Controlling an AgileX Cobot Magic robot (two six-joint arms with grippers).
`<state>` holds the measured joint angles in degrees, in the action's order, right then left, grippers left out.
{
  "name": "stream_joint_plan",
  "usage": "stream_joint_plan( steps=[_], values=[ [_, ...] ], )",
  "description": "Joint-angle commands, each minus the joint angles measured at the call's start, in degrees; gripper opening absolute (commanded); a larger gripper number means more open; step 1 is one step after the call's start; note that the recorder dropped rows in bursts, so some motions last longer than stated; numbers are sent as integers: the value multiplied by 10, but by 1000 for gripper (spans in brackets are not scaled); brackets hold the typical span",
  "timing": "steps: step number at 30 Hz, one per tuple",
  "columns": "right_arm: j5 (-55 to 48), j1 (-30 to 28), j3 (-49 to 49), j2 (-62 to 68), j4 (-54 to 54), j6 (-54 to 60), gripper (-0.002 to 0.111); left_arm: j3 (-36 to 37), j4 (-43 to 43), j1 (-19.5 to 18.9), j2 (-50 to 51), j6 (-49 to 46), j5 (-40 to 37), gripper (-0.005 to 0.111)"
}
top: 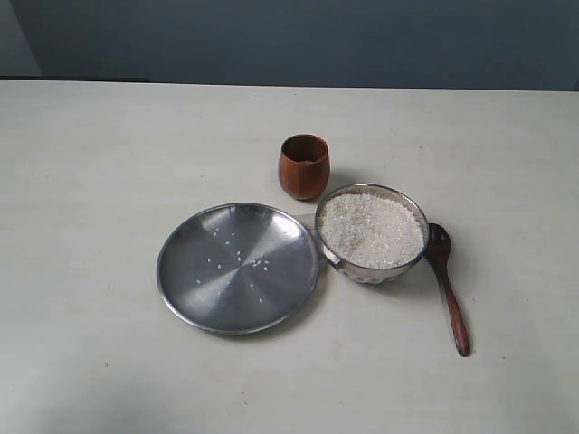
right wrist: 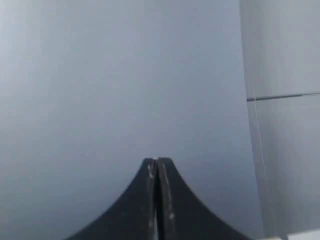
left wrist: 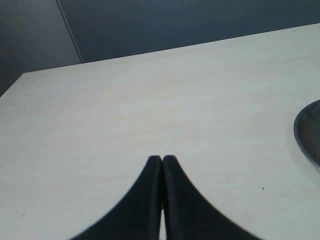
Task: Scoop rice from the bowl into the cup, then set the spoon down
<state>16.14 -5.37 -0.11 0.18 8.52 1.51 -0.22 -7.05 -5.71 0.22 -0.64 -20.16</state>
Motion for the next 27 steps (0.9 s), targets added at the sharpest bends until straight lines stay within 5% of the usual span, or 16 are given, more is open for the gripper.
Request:
stream_joint_plan(
  steps=[1,13,20,27],
  values=[
    [121,-2,1,-2,105,-65,0,2,3,2,-2,2,8,0],
    [14,-2,-9,-2,113,-190,0,2,3,2,-2,2,8,0],
    [-224,-2,-183,26,-68,-187,0,2,3,2,-2,2,8,0],
    [-380,56,-326,187,-95,-146,0,2,3,2,-2,2,6,0]
  ],
)
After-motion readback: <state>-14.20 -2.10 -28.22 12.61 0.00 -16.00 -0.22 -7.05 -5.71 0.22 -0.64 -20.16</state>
